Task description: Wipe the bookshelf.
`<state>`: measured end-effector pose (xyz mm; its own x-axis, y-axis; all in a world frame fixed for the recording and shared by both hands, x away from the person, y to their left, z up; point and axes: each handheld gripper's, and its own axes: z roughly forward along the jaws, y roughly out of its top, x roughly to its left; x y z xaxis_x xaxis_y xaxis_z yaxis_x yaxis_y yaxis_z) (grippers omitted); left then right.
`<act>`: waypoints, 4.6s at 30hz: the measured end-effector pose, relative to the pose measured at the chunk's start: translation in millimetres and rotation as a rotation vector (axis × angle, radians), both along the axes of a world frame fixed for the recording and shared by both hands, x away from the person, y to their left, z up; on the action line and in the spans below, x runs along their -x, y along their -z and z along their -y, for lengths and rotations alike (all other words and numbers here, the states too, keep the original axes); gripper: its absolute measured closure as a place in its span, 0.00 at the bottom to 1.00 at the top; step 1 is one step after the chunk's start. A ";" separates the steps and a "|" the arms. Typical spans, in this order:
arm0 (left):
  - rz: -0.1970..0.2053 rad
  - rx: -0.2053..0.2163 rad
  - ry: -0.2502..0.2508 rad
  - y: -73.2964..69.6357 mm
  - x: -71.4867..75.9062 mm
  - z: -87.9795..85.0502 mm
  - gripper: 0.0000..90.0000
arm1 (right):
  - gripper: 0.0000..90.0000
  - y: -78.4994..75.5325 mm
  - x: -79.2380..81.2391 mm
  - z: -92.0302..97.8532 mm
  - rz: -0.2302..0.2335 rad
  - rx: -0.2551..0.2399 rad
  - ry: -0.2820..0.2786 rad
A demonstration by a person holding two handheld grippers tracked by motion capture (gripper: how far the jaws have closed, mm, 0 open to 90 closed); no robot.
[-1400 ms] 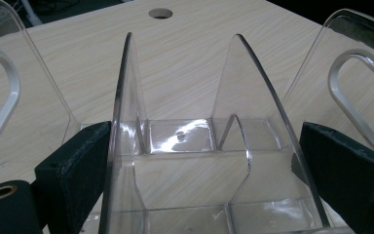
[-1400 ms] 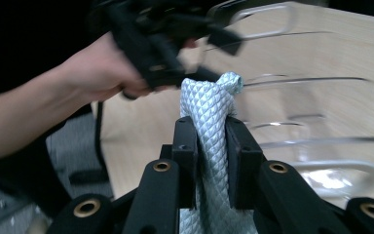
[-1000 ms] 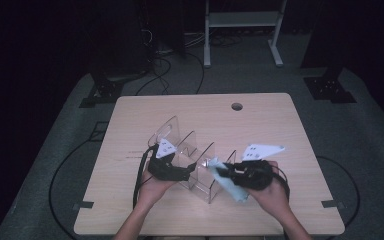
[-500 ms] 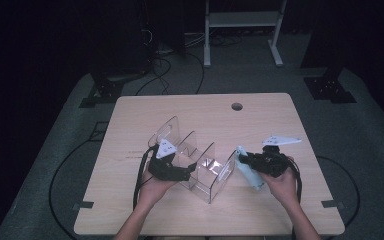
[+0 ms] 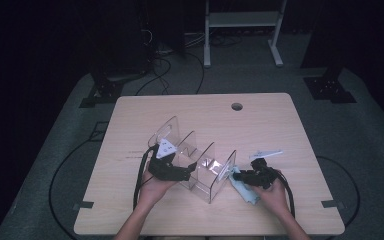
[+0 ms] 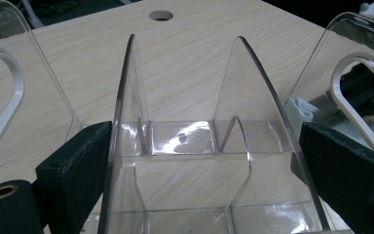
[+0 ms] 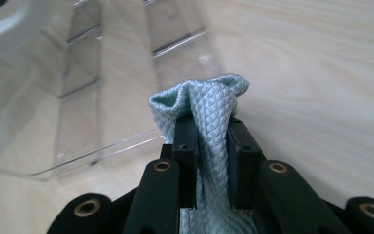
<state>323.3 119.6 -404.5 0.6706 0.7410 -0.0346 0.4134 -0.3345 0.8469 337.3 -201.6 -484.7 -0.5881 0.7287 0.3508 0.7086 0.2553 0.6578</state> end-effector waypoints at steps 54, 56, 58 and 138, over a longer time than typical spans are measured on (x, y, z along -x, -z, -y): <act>-0.013 0.045 0.086 0.0 4.8 6.8 0.12 | 0.85 -28.7 44.3 3.7 0.088 -0.121 -0.063; -0.011 0.043 0.088 0.3 4.9 7.0 0.13 | 0.85 -29.4 51.4 2.8 0.090 -0.128 -0.078; -0.013 0.042 0.088 0.5 5.1 7.9 0.13 | 0.85 -29.9 57.2 1.3 0.095 -0.119 -0.085; 0.103 0.082 0.240 -17.2 -6.9 -61.3 0.06 | 0.85 -27.4 24.1 49.2 0.118 -0.163 0.061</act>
<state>330.2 180.9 -387.3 0.8297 0.5581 -0.0105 0.2410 -0.3413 0.9085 313.2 -250.8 -457.3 -0.5889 0.7031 0.3985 0.6353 0.0980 0.7660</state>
